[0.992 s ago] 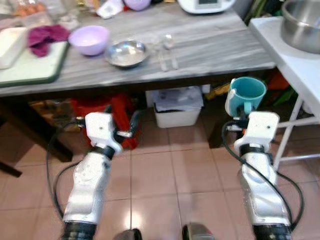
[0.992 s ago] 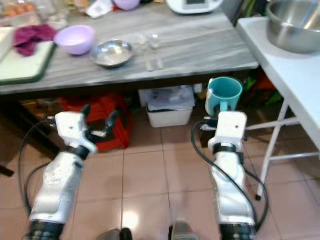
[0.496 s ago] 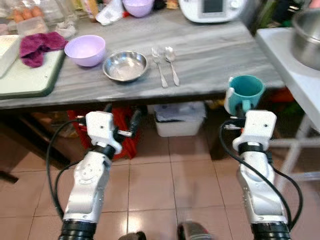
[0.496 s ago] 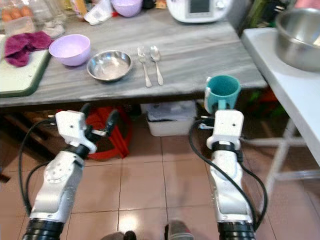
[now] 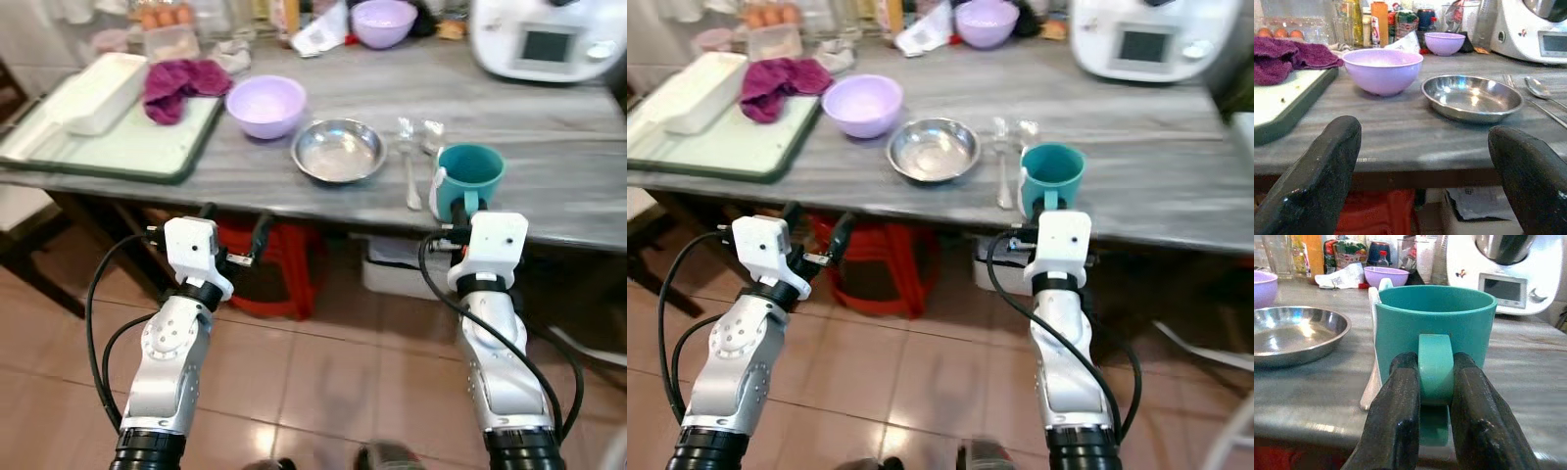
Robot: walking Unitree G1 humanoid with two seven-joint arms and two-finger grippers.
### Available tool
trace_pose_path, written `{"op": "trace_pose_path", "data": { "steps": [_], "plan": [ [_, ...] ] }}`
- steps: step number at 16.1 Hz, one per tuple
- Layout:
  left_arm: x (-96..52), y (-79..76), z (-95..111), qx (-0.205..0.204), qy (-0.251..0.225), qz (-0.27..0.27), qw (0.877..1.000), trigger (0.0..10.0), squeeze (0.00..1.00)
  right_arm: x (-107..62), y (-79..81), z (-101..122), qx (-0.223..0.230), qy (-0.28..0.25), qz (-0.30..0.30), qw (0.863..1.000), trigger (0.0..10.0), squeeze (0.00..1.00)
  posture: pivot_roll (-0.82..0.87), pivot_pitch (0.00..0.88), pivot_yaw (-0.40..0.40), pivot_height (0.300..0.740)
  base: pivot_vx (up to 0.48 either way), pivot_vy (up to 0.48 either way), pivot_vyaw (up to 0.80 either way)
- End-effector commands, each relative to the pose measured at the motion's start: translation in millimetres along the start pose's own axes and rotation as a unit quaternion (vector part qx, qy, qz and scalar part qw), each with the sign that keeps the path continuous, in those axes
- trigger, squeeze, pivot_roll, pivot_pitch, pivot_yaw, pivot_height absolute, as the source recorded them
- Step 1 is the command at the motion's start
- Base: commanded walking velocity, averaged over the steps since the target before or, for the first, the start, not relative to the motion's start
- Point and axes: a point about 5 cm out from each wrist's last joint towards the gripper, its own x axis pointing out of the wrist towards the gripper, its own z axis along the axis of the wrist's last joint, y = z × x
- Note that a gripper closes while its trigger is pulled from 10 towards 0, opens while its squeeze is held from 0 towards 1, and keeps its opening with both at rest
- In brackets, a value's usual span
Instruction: Setting the table
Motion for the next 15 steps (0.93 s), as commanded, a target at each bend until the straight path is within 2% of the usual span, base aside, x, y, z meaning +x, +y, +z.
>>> {"op": "trace_pose_path", "data": {
  "steps": [1,4,8,12,15],
  "plan": [
    [2.5,-6.1,2,-0.002,-0.003,-0.014,1.000,10.0,0.00,1.4,-7.4,7,-0.004,-0.019,-0.011,1.000,10.0,0.00,-0.10,0.184,0.034,0.740,0.379,0.000,0.00],
    [4.2,-6.8,7,-0.003,-0.011,-0.016,1.000,10.0,0.00,5.1,-7.1,22,-0.014,-0.051,-0.012,0.999,10.0,0.00,-0.10,0.183,0.034,0.740,0.377,0.000,0.00],
    [5.7,-8.4,10,-0.003,-0.017,-0.019,1.000,10.0,0.00,12.0,-1.1,54,-0.028,-0.115,0.005,0.993,10.0,0.00,-0.10,0.183,0.034,0.740,0.357,0.000,0.00],
    [5.8,-8.8,10,-0.003,-0.015,-0.019,1.000,10.0,0.00,12.3,-0.6,53,-0.031,-0.110,0.010,0.993,10.0,0.00,-0.11,0.177,0.026,0.740,0.336,0.000,0.00],
    [1.6,-9.1,10,-0.001,-0.015,-0.022,1.000,10.0,0.00,13.2,-0.5,52,-0.033,-0.109,0.012,0.993,10.0,0.00,-0.11,0.175,0.022,0.740,0.000,0.000,0.00]
  ]
}}
